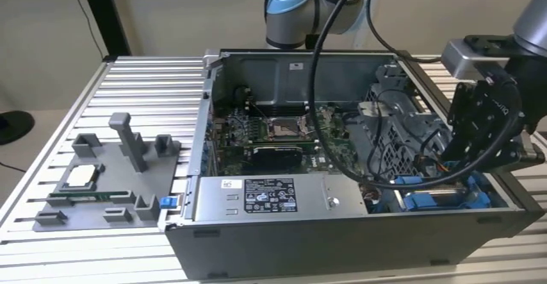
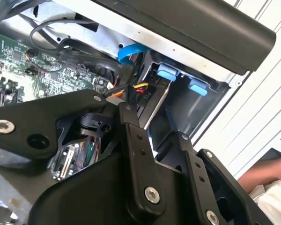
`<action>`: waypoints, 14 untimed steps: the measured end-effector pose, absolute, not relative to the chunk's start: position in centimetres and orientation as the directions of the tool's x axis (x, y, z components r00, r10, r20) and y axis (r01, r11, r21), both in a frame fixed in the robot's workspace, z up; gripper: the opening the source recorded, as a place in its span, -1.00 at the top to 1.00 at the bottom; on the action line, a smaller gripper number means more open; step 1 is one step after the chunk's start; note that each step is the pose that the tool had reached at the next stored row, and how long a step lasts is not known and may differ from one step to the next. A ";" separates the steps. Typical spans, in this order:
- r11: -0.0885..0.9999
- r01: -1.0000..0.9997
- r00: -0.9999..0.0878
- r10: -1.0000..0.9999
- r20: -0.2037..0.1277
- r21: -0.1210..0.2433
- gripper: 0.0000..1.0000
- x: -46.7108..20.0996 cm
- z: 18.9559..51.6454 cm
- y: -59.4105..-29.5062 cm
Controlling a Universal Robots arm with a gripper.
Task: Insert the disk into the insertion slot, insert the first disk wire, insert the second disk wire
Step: 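Insert the second disk wire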
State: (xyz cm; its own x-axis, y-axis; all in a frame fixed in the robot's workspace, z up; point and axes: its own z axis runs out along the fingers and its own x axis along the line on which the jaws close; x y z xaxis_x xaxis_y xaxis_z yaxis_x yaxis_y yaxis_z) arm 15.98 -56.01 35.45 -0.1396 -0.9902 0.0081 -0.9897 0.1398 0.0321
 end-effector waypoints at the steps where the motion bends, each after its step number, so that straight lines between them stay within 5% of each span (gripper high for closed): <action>1: 0.140 -0.990 -0.140 -0.990 0.008 0.034 -1.00 16.0 35.7 -56.0; 14: 0.140 -0.989 -0.140 -0.990 0.010 0.042 -1.00 16.8 37.6 -55.7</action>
State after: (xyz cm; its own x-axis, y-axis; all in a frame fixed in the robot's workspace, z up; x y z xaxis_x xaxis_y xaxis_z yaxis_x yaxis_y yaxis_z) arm 16.79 -55.75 37.64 -0.1395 -0.9902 0.0095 -0.9893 0.1398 0.0418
